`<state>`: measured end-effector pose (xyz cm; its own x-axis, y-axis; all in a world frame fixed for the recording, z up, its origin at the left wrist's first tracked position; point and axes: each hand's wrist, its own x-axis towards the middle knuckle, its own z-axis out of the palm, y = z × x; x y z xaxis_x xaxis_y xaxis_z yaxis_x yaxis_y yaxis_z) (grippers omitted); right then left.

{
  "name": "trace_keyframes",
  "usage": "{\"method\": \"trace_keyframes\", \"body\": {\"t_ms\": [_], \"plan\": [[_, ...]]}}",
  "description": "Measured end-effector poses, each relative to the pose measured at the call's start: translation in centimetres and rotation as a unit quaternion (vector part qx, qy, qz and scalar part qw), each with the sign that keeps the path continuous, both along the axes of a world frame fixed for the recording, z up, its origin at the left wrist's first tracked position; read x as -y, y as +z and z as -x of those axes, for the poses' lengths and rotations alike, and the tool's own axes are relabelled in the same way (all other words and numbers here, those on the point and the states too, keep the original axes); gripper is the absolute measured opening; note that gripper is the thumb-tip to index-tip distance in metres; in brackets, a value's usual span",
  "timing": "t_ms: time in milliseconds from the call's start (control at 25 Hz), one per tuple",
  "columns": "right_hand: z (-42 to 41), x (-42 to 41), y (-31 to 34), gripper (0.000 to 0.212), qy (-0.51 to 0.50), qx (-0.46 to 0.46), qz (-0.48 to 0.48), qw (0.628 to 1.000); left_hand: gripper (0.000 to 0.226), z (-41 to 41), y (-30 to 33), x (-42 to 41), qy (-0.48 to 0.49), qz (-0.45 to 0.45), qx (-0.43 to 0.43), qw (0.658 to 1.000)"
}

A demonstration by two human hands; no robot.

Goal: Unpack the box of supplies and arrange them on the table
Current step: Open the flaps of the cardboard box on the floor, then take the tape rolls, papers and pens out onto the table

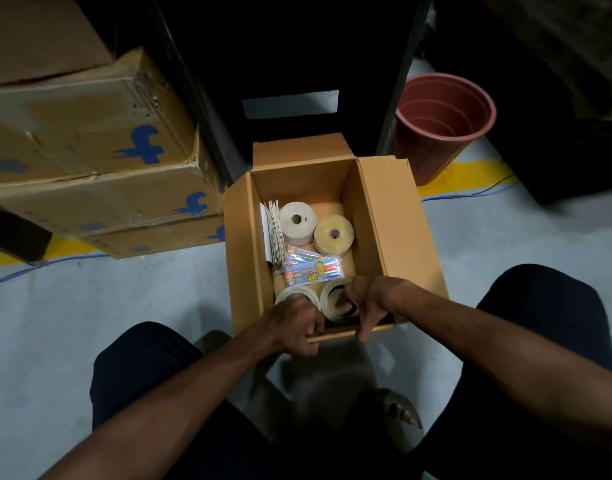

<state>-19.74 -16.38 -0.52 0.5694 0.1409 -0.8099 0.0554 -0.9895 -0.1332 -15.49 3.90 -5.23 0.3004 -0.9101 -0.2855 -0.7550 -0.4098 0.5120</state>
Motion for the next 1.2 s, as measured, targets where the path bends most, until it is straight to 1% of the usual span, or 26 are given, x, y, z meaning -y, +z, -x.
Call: {"method": "trace_keyframes", "body": {"t_ms": [40,120,200,240,320,360,440,480,520,600,720,800,1000,1080,1200], "plan": [[-0.2,0.0,-0.2,0.076,0.001,-0.008,0.005,1.000,0.032,-0.2,0.1,0.1,0.007,-0.016,-0.011,1.000],[-0.8,-0.1,-0.4,0.089,0.003,-0.027,0.010,1.000,0.044,-0.7,0.2,0.0,0.007,-0.039,-0.035,0.999],[-1.4,-0.1,-0.1,0.103,0.010,-0.039,0.011,0.999,0.053,-1.1,0.5,-0.1,0.024,-0.031,-0.059,0.997],[-1.7,-0.1,0.1,0.107,0.013,-0.044,0.009,0.999,0.054,-1.3,0.7,-0.2,0.040,-0.014,-0.076,0.996],[-2.2,0.1,0.6,0.108,0.005,-0.059,-0.003,0.998,0.049,-1.8,1.1,-0.5,0.082,0.033,-0.099,0.991],[-2.4,0.3,0.8,0.106,-0.004,-0.065,-0.013,0.998,0.043,-2.1,1.2,-0.7,0.109,0.058,-0.104,0.987],[-3.0,0.7,0.8,0.099,-0.027,-0.049,-0.029,0.998,0.029,-2.9,1.0,-0.8,0.164,0.094,-0.106,0.976],[-3.5,0.8,0.4,0.091,-0.042,-0.030,-0.032,0.998,0.026,-3.2,0.7,-0.8,0.185,0.102,-0.101,0.972],[-3.9,0.9,-0.2,0.083,-0.057,-0.008,-0.033,0.998,0.028,-3.5,0.6,-0.7,0.201,0.103,-0.093,0.970],[-4.7,1.1,-1.6,0.070,-0.080,0.027,-0.021,0.996,0.037,-3.7,0.4,-0.3,0.225,0.085,-0.074,0.968],[-5.2,1.2,-3.5,0.062,-0.105,0.062,-0.010,0.992,0.050,-4.3,0.4,1.1,0.252,0.080,-0.012,0.964],[-5.5,1.1,-4.5,0.061,-0.137,0.110,-0.006,0.984,0.055,-5.5,0.1,2.2,0.266,0.070,0.030,0.961],[-8.0,1.2,-6.3,0.069,-0.201,0.220,0.009,0.955,0.072,-10.0,-0.8,5.4,0.312,0.022,0.110,0.943],[-9.1,1.6,-6.5,0.078,-0.187,0.247,0.036,0.950,0.075,-11.0,-1.7,6.9,0.295,0.008,0.130,0.947],[-9.9,1.8,-7.5,0.098,-0.139,0.292,0.092,0.942,0.082,-11.7,-3.2,8.7,0.260,0.006,0.132,0.957]]}}
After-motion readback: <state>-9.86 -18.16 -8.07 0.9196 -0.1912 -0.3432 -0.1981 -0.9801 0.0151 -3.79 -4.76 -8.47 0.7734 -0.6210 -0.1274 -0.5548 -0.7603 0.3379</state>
